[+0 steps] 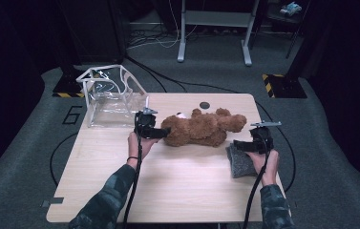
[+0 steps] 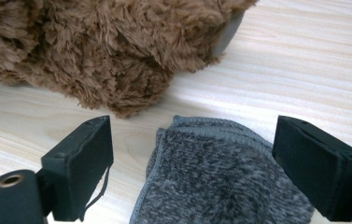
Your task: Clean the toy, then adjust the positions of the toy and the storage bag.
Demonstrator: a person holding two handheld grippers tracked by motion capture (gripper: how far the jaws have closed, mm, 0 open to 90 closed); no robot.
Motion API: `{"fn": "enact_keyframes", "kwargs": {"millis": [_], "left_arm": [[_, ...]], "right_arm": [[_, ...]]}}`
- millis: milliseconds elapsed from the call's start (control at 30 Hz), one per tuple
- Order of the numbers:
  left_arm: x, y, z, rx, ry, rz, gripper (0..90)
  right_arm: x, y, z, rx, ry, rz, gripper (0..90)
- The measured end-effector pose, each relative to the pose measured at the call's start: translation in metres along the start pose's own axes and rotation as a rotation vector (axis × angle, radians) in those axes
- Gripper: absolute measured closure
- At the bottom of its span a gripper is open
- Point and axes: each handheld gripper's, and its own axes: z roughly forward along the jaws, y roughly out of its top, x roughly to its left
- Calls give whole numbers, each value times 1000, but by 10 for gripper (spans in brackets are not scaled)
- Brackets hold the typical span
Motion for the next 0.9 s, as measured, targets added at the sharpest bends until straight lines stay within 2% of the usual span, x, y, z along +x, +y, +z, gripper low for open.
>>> {"fn": "enact_keyframes", "kwargs": {"millis": [33,200,267,400,467,500,600,667,800,900], "left_arm": [[-1,0,0,-3,-1,-8,237],[-4,2,-2,-8,-9,-4,226],[-5,3,-2,5,-20,18,227],[-7,4,2,20,-26,29,239],[-7,4,5,37,-42,41,239],[-8,3,6,35,-46,30,239],[-9,4,9,52,-56,45,238],[-10,5,11,50,-60,41,232],[-12,6,17,68,-48,50,229],[-13,5,24,83,-39,57,241]], "right_arm": [[0,0,0,1,4,8,103],[-3,6,-1,-29,23,-11,103],[-2,9,-3,-31,27,-9,104],[-2,19,-3,-40,35,-29,109],[-1,25,-3,-43,45,-26,109],[-1,28,-2,-45,46,-33,109],[0,39,2,-36,53,-43,108],[1,46,5,-35,52,-47,109],[2,58,13,-20,55,-34,128],[-1,63,23,11,63,-13,155]]}}
